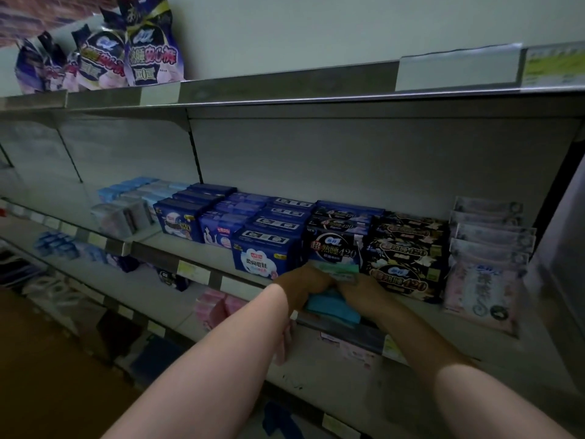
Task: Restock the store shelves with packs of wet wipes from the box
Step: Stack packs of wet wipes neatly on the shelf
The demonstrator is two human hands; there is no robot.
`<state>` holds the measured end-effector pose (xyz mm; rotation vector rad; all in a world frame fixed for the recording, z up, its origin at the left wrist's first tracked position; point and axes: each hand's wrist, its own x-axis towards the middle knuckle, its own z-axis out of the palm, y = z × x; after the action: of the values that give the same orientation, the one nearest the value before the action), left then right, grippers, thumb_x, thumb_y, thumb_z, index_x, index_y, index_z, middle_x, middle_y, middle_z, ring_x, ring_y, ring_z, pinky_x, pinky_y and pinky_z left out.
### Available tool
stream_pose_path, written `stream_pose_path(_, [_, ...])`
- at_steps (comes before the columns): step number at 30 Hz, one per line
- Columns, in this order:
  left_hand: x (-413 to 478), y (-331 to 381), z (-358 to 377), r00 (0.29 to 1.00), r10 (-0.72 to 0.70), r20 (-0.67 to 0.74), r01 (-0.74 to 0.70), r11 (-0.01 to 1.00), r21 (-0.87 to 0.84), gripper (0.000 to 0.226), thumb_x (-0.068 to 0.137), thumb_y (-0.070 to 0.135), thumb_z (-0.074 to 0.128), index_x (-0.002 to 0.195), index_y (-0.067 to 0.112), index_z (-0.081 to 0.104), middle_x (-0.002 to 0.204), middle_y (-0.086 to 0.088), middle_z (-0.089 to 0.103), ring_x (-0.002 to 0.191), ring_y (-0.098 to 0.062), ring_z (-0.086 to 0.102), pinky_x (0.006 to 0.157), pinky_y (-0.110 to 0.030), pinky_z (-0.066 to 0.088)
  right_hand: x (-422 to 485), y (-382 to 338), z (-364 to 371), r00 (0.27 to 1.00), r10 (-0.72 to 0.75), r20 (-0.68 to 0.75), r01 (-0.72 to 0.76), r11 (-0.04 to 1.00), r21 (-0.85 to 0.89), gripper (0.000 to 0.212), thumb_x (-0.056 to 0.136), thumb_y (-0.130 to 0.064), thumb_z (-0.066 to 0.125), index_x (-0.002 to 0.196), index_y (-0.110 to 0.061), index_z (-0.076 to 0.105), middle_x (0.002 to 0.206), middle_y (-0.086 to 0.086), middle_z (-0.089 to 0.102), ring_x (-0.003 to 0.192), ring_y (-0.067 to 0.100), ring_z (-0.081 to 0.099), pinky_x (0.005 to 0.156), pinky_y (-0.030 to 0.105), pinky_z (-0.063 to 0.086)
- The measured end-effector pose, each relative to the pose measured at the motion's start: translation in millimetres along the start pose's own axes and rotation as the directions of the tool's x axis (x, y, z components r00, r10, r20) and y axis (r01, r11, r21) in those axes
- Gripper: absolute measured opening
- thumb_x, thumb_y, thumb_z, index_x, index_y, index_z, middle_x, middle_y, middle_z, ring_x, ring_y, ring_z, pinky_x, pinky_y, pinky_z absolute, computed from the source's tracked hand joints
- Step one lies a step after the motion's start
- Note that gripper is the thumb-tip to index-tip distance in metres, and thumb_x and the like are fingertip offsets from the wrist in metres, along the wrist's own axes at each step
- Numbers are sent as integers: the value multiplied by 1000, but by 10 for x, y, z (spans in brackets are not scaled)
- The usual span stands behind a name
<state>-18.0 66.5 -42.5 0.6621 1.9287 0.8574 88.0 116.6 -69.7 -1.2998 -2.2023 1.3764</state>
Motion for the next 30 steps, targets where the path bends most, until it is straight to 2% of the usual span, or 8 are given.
stream_pose_path(3, [-35, -29, -42, 997, -30, 70, 41, 984, -171, 23, 94, 13, 61, 113, 0, 57, 113, -19, 64, 90, -24, 61, 93, -36, 50, -46, -42, -13, 1000, -24, -14, 24, 999, 35, 21, 100, -22, 42, 110, -8, 55, 91, 1, 56, 76, 12, 51, 60, 21, 41])
stream_pose_path(7, [-106, -9, -137, 994, 14, 110, 28, 928, -370, 7, 92, 11, 62, 96, 5, 60, 91, -14, 67, 76, -23, 64, 76, -35, 55, -141, -151, -38, 991, -100, -85, 113, 978, 173, 41, 102, -25, 42, 141, -13, 38, 128, 5, 50, 91, 9, 47, 68, 12, 42])
stream_pose_path(9, [-162, 30, -201, 993, 53, 108, 1, 893, -450, 12, 93, 13, 60, 103, 7, 60, 92, -13, 67, 76, -23, 65, 67, -33, 57, -175, -265, -41, 987, -100, -126, 136, 939, 317, 42, 101, -25, 46, 140, -13, 36, 124, 4, 50, 81, 8, 51, 54, 8, 45])
stream_pose_path(12, [-281, 67, -307, 993, 100, 58, -52, 831, -554, 29, 94, 14, 59, 121, 6, 56, 94, -13, 65, 77, -24, 64, 59, -33, 57, -210, -452, 17, 988, -40, -151, 110, 866, 489, 42, 97, -32, 54, 134, -16, 42, 115, 9, 59, 83, 20, 63, 57, 28, 56])
stream_pose_path(16, [-540, -35, -638, 992, 123, -8, -100, 765, -636, 18, 94, 14, 57, 108, 4, 59, 89, -15, 64, 76, -27, 62, 66, -37, 55, -229, -721, 219, 985, -131, -110, 168, 861, 480, 22, 96, -33, 55, 112, -17, 54, 91, 3, 65, 76, 17, 65, 54, 26, 52])
stream_pose_path(20, [-802, -278, -1211, 989, 78, -125, -140, 749, -648, 18, 92, 18, 56, 105, 6, 63, 92, -14, 67, 80, -29, 64, 76, -43, 52, -280, -1082, 614, 983, -182, 40, 139, 861, 490, 27, 94, -29, 59, 108, -7, 60, 91, 9, 69, 81, 25, 67, 73, 37, 57])
stream_pose_path(24, [-1008, -655, -1878, 950, -17, -313, -187, 771, -609, 33, 89, 26, 61, 116, 6, 61, 97, -12, 69, 84, -27, 66, 77, -38, 54, -402, -1467, 1103, 933, -281, 225, 157, 879, 450, 33, 91, -31, 63, 115, -9, 58, 99, 13, 69, 74, 21, 67, 55, 27, 52])
stream_pose_path(30, [-1344, -1268, -2841, 901, -100, -421, -231, 712, -663, 26, 91, 22, 61, 109, 4, 59, 91, -15, 69, 76, -27, 67, 64, -38, 52, -507, -2137, 1943, 868, -347, 356, 170, 880, 443, 24, 86, -31, 69, 104, -16, 63, 99, 16, 69, 89, 32, 68, 79, 44, 56])
